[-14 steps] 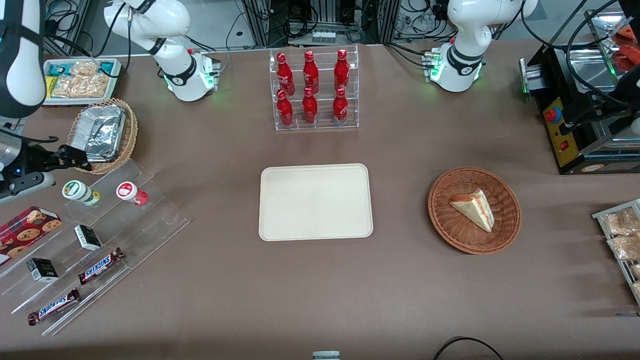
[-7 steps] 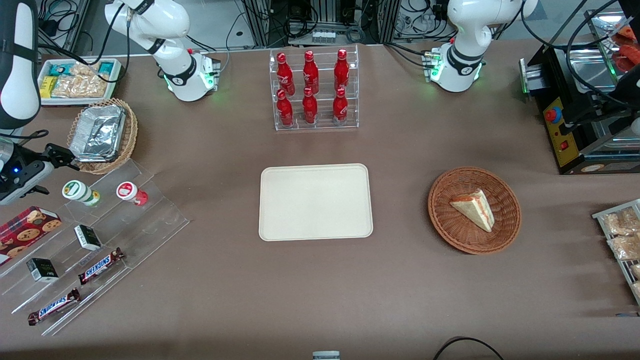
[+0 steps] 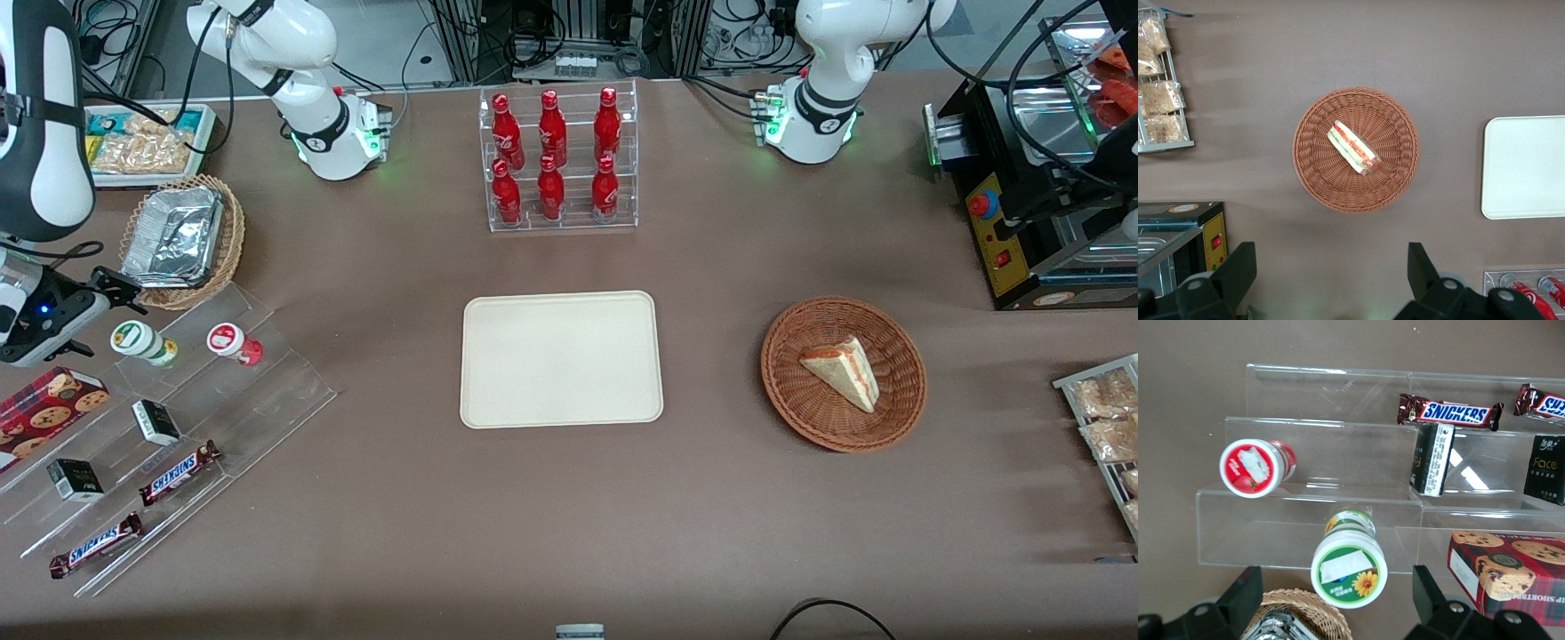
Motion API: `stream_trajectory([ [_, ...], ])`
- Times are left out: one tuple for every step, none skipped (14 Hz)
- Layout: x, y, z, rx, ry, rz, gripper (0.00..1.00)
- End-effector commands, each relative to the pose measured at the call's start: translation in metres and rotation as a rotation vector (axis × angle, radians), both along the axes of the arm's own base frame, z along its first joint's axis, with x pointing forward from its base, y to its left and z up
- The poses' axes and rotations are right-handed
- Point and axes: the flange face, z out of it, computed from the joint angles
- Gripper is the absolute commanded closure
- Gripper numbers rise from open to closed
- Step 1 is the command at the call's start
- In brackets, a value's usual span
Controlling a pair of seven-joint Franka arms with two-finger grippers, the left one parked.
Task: Place green gum on tray
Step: 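Move the right gripper down over the green-labelled gum bottle on the rack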
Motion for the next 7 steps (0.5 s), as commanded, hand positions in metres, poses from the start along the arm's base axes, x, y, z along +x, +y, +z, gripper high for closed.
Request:
stream_trajectory([
  [-0.004,-0.003,-0.013,-0.015,-0.029,0.015,0.0],
  [-0.003,-0.004,-0.018,-0.017,-0.034,0.016,0.0],
  [-0.004,-0.004,-0.023,-0.019,-0.037,0.014,0.0],
  [-0.005,-0.004,-0.028,-0.02,-0.041,0.014,0.0],
  [-0.005,-0.003,-0.033,-0.021,-0.041,0.015,0.0],
  [-0.005,-0.003,-0.037,-0.023,-0.044,0.016,0.0],
  [-0.006,-0.003,-0.041,-0.023,-0.045,0.018,0.0],
])
